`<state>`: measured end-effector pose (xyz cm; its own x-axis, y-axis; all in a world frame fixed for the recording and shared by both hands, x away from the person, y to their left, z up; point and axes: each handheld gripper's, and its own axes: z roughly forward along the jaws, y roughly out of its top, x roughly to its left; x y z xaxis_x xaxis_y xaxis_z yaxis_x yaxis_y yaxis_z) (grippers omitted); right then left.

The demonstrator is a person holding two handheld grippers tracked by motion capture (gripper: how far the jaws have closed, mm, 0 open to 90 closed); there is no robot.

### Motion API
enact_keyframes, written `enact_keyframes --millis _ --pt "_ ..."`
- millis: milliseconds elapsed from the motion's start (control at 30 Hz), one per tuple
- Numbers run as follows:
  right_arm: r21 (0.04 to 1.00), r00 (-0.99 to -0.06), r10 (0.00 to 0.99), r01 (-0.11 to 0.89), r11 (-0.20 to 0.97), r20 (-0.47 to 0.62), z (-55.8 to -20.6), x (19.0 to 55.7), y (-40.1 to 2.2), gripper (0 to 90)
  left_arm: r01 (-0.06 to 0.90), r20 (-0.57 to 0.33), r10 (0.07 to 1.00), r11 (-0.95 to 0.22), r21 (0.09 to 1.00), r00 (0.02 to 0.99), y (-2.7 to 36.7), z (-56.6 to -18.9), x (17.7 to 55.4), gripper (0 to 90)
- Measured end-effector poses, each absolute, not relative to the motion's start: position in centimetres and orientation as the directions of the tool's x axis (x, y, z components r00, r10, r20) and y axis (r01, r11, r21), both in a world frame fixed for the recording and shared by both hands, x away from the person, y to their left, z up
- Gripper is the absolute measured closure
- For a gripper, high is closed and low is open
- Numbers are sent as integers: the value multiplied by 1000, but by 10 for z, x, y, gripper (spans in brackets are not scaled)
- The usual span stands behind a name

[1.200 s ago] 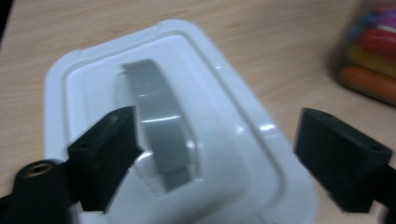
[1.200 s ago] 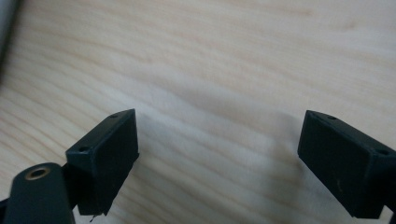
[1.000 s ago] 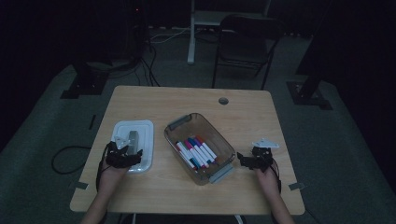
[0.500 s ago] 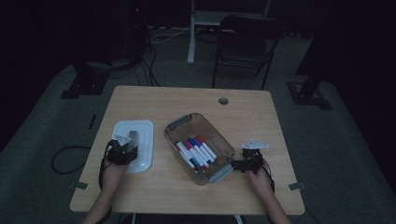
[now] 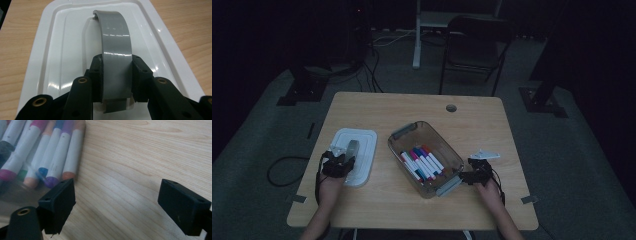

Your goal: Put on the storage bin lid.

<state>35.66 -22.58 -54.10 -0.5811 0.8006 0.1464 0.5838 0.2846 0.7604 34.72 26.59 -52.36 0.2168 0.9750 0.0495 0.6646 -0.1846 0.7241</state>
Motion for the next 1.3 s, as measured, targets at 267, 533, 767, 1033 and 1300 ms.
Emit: enact_keyframes --millis 267,533,767,1033,1300 --pt "758 -638 758 558 338 131 -539 349 -217 154 659 9 968 -177 731 250 267 -513 327 681" --pt "782 -719 684 495 380 123 -537 339 -197 129 621 -16 960 -169 765 281 268 -484 309 681" --pt "793 -762 638 454 406 109 -536 331 -180 127 584 -85 945 -124 802 317 271 -455 297 681" --pt "804 -774 624 436 404 107 -533 337 -160 125 527 -76 928 -138 839 365 260 -425 293 681" --pt "802 -810 578 406 439 94 -531 341 -128 119 499 -69 900 -173 849 431 246 -406 290 681"
